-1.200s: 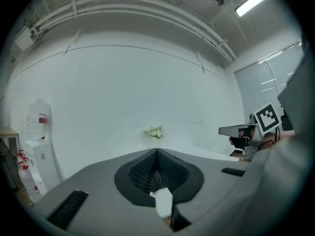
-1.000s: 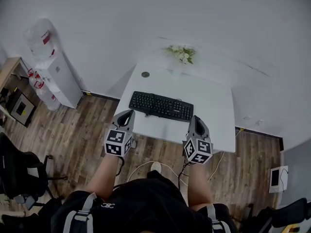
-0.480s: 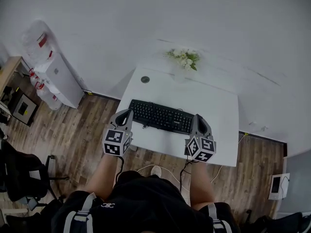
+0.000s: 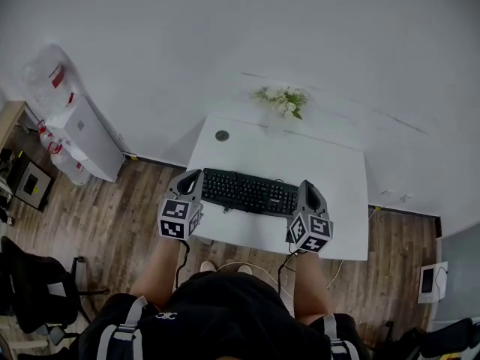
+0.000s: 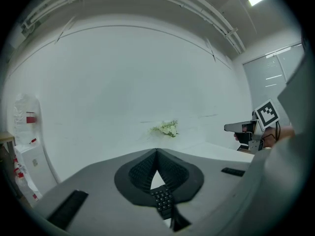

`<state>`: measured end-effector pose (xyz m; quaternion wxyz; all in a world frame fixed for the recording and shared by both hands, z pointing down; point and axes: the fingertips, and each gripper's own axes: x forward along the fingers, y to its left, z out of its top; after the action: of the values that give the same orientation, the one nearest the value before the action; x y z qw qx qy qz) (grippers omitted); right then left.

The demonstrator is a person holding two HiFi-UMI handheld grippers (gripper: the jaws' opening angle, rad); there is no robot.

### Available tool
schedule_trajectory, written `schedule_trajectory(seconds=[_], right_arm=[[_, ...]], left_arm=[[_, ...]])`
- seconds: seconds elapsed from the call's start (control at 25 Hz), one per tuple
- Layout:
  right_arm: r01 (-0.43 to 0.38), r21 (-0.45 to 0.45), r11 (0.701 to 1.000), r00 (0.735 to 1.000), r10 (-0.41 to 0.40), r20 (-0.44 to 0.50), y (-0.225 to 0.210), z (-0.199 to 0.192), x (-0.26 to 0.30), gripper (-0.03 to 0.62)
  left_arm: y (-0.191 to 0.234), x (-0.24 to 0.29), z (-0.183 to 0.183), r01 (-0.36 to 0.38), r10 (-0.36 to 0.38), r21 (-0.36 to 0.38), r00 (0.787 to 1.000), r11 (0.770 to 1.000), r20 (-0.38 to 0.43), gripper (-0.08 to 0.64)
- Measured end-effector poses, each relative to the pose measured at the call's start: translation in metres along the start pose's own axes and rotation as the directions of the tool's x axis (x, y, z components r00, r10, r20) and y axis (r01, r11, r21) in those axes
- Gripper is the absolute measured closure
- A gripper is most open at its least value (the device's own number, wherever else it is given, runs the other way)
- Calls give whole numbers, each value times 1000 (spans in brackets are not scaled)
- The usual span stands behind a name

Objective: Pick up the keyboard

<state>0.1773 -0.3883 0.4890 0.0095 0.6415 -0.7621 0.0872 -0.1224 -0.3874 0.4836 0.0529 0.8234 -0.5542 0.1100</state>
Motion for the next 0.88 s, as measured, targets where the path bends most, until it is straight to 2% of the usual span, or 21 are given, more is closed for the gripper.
schedule_trajectory(seconds=[0.24, 0.44, 0.52, 0.56, 0.64, 0.88], right_arm=[[58, -16, 998, 998, -58, -11, -14, -6, 4, 588], [84, 0, 997, 995, -83, -48, -34, -23, 9, 584], [73, 16, 997, 994, -71, -83, -41, -36, 14, 500], [72, 22, 997, 992, -69, -101, -44, -42, 16, 486], [83, 20, 996, 988, -80, -133, -54, -55, 18, 486], [120, -2, 993, 968, -117, -224, -81, -94, 22, 485]], left_arm=[[12, 12, -9, 13, -14, -15, 999, 1000, -31, 551], [14, 30, -39, 20, -26, -44, 993, 999, -118, 545], [16, 37, -53, 24, -34, -63, 987, 998, -155, 496], [17, 42, -59, 31, -44, -75, 984, 997, -174, 461], [16, 50, -72, 45, -65, -102, 976, 994, -209, 416], [29, 72, -113, 45, -107, -205, 948, 978, -301, 411]])
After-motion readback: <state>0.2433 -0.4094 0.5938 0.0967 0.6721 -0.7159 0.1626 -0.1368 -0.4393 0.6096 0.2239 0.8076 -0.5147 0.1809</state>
